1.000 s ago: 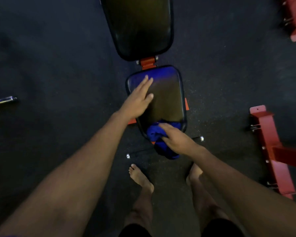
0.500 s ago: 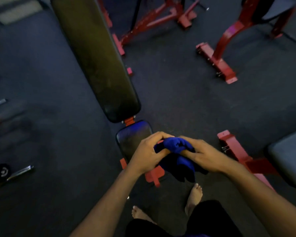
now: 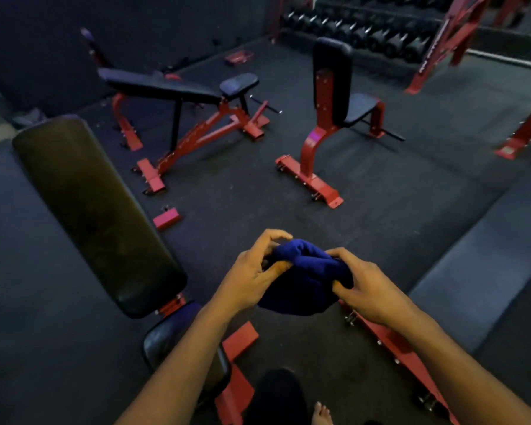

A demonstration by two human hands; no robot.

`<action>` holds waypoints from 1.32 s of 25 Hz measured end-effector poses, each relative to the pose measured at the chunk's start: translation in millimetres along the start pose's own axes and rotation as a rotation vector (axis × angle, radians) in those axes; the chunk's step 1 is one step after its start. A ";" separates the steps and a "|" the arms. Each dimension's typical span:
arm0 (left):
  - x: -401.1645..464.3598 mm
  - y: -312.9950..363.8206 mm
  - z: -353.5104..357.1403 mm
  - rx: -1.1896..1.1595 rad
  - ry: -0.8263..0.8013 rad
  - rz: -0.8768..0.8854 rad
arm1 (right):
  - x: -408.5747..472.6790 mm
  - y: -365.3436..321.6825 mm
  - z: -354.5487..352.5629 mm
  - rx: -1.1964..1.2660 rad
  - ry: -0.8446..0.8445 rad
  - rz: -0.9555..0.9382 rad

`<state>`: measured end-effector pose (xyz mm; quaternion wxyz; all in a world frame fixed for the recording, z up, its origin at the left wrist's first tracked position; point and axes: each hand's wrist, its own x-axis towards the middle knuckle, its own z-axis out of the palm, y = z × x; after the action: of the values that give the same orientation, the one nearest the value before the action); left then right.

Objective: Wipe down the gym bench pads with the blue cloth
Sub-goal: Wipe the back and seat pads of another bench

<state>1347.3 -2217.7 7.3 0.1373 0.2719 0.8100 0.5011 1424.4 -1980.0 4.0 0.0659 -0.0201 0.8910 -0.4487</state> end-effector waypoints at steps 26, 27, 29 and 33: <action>570.5 -12.9 27.3 0.355 -0.211 0.366 | 309.3 169.8 -301.5 -0.064 0.552 0.160; 592.5 -7.7 35.8 0.403 -0.222 0.379 | 318.5 181.2 -316.4 -0.102 0.557 0.179; 637.4 -1.4 56.3 0.442 -0.220 0.399 | 339.7 208.7 -348.8 -0.126 0.564 0.227; 727.8 13.0 103.0 0.372 -0.190 0.386 | 385.1 267.2 -416.6 -0.133 0.484 0.293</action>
<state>809.5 -1716.5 7.9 0.0626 0.4875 0.8048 0.3328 992.7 -1525.1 -3.5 -0.0859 0.2122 0.9017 -0.3667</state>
